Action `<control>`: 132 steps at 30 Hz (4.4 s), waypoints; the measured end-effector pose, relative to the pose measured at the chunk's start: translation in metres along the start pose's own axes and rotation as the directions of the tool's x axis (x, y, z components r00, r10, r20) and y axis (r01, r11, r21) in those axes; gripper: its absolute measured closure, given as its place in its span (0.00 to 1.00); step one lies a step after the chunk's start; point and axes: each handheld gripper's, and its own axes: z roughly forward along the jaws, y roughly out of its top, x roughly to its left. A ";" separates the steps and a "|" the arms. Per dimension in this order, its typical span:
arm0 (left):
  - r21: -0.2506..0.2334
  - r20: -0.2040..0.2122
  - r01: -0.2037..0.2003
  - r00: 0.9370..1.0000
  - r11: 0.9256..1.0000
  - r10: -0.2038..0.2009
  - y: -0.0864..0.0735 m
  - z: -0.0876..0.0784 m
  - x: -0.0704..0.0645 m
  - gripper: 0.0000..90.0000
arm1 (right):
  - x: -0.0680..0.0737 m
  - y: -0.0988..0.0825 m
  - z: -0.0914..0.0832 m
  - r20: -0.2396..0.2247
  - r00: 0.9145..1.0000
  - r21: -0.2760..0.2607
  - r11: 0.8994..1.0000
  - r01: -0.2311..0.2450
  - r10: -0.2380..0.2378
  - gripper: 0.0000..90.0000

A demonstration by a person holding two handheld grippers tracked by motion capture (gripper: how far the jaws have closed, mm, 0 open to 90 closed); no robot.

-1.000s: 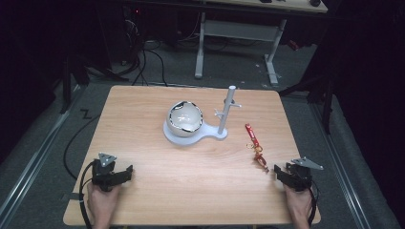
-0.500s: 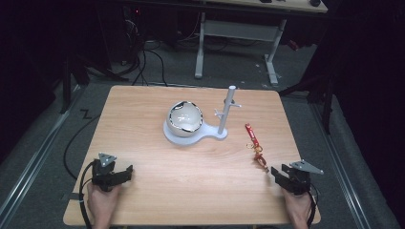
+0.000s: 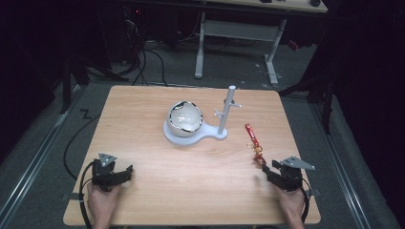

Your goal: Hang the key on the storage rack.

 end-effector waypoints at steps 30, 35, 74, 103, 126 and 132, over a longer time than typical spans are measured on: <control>0.000 0.000 0.000 1.000 1.000 0.000 0.000 0.000 0.000 0.19 | -0.004 0.004 0.038 -0.006 1.000 0.079 0.997 0.025 -0.024 0.75; 0.000 0.000 0.000 1.000 1.000 0.000 0.000 0.000 0.000 0.19 | -0.004 0.004 0.035 -0.025 0.999 0.072 0.997 0.032 -0.030 0.75; -0.001 0.000 -0.001 1.000 1.000 0.001 0.000 0.000 0.000 0.19 | -0.016 0.055 -0.019 -0.130 0.992 -0.141 0.990 -0.011 -0.007 0.76; -0.001 0.000 -0.001 1.000 1.000 0.001 0.000 0.000 0.000 0.19 | -0.006 0.090 -0.043 -0.158 0.985 -0.235 0.971 0.034 -0.073 0.76; -0.001 0.001 -0.001 1.000 1.000 0.001 0.000 0.000 0.000 0.19 | 0.013 0.123 -0.045 -0.201 0.970 -0.286 0.955 0.076 -0.138 0.76; -0.001 0.001 -0.001 1.000 1.000 0.001 0.000 0.000 0.000 0.19 | 0.016 0.132 -0.046 -0.210 0.966 -0.298 0.951 0.081 -0.148 0.76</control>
